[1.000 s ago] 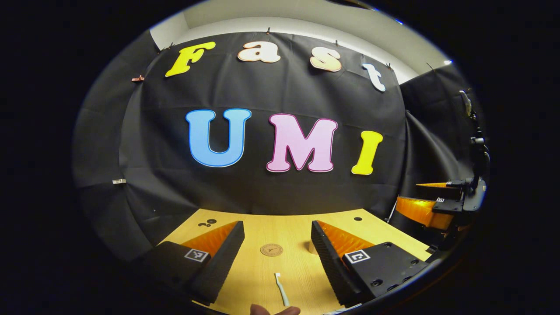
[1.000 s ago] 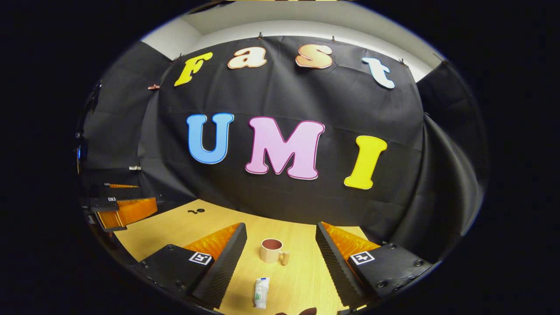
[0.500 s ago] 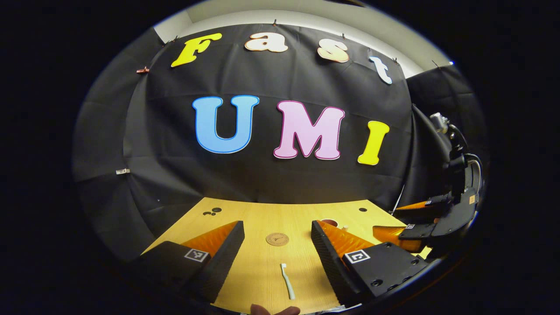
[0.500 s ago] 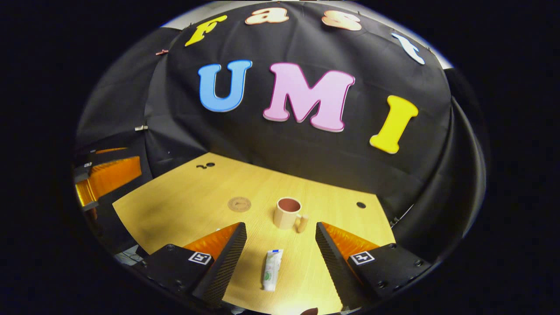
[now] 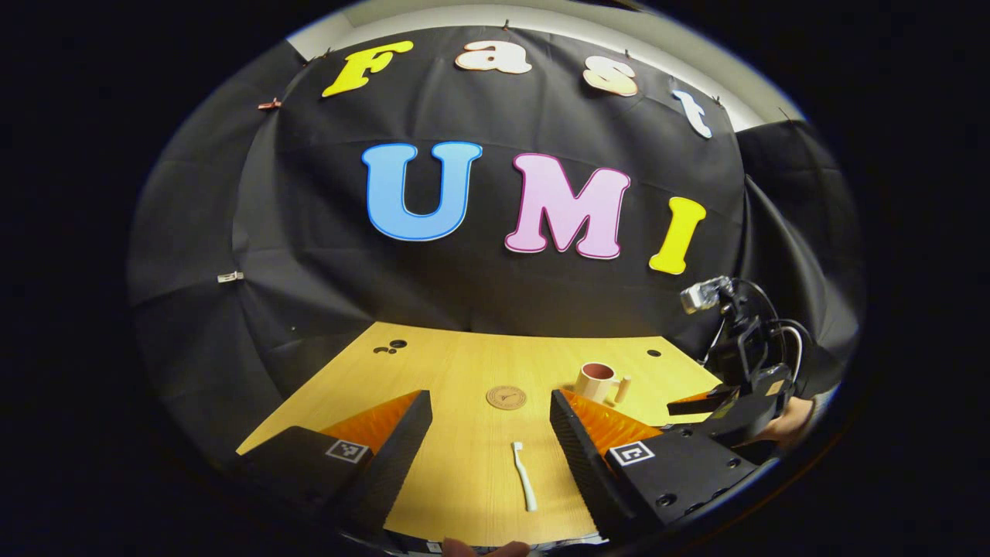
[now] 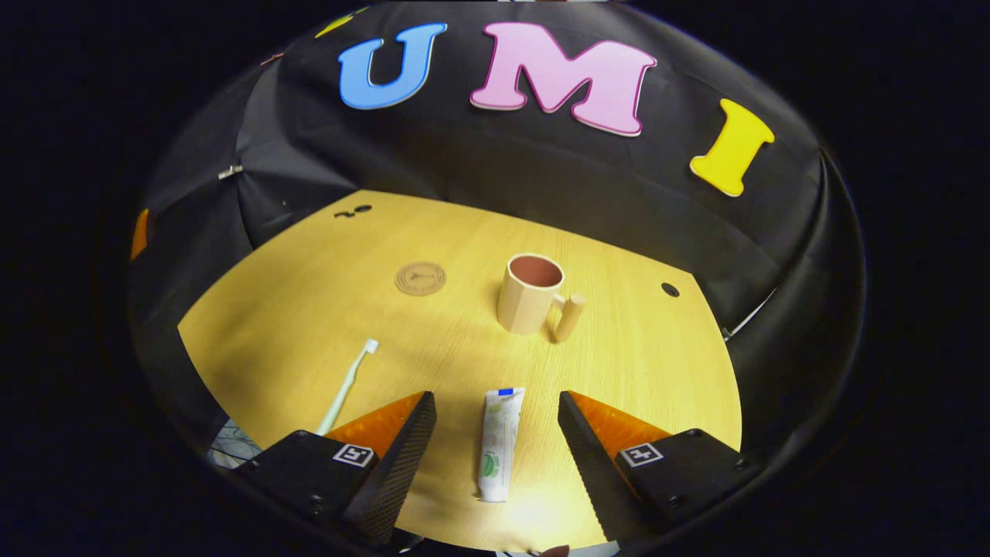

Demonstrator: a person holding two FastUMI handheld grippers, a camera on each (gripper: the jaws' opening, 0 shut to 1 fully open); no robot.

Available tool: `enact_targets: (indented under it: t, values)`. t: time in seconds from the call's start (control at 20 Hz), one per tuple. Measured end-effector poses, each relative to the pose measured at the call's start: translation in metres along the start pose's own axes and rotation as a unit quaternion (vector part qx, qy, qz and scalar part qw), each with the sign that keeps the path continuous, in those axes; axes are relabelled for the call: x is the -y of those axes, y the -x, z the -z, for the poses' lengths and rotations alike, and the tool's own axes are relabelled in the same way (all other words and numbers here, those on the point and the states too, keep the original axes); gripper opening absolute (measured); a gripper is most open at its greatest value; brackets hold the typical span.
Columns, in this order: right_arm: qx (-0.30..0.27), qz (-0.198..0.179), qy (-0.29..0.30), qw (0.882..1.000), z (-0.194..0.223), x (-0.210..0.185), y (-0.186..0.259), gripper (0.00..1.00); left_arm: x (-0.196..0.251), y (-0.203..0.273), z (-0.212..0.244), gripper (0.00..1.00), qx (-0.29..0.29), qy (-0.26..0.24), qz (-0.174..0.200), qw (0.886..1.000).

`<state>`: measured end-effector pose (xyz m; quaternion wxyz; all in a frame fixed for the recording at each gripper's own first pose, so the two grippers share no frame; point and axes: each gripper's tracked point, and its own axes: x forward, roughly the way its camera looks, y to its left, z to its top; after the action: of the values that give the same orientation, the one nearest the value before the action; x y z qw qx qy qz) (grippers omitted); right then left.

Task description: Put the toothbrush and toothpaste on the desktop into the cup, then pick up the cup and place it on the coaster on the desktop.

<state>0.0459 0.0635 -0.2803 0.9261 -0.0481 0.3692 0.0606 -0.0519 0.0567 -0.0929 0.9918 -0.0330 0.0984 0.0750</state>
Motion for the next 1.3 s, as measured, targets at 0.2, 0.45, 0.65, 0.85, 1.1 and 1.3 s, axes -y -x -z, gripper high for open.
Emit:
enact_targets:
  t: [0.2, 0.45, 0.65, 0.85, 1.1, 1.3]
  values:
    - [-0.043, 0.006, 0.007, 0.999, 0.028, -0.001, -0.037, 0.97, -0.011, 0.002, 0.018, 0.97, -0.012, 0.002, -0.016, 1.0]
    - [-0.089, 0.006, 0.028, 0.996, 0.05, 0.001, -0.067, 0.96, -0.022, 0.006, 0.037, 0.97, -0.025, 0.016, -0.04, 0.999]
    - [-0.116, 0.007, 0.026, 0.993, 0.058, 0.006, -0.083, 0.94, -0.027, 0.01, 0.048, 0.97, -0.03, 0.026, -0.057, 0.998]
    - [-0.137, 0.003, 0.022, 0.99, 0.065, 0.008, -0.087, 0.78, -0.03, 0.014, 0.055, 0.97, -0.034, 0.031, -0.071, 0.996]
    - [-0.17, -0.003, 0.009, 0.985, 0.074, 0.008, -0.089, 0.46, -0.033, 0.013, 0.057, 0.97, -0.033, 0.038, -0.085, 0.995]
    - [-0.172, -0.016, -0.01, 0.985, 0.076, 0.012, -0.087, 0.2, -0.033, 0.013, 0.055, 0.97, -0.028, 0.039, -0.094, 0.994]
